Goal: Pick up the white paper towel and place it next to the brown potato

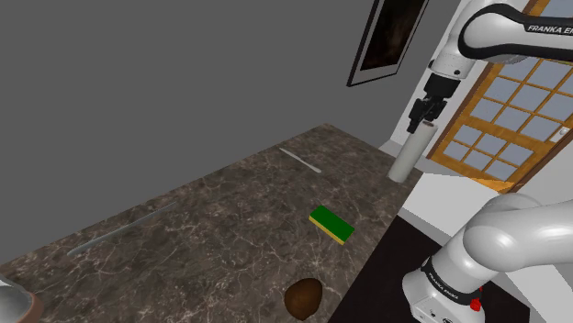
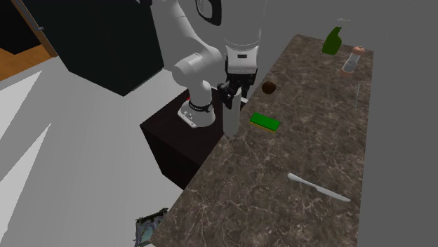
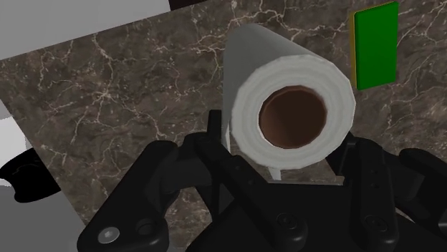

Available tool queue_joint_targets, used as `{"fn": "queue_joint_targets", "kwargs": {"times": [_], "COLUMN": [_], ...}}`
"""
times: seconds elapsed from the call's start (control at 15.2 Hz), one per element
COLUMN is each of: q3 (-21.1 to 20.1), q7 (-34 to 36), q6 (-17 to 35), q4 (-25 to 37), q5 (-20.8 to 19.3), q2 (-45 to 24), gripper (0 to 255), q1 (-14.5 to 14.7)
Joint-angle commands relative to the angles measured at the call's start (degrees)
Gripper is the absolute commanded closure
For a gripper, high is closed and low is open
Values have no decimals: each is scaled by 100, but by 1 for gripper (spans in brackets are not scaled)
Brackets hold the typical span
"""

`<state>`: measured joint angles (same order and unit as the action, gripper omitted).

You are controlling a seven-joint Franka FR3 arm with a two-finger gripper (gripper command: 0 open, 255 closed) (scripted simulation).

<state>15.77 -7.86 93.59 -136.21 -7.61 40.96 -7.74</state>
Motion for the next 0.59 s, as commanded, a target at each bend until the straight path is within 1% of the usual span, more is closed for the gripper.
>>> {"fn": "queue_joint_targets", "kwargs": {"times": [0.0, 0.53], "q3": [-18, -81], "q7": [-2, -7], "q6": [-147, -721], "q4": [158, 862], "q5": [16, 85], "q2": [-14, -144], "gripper": [255, 255], "q1": [8, 50]}}
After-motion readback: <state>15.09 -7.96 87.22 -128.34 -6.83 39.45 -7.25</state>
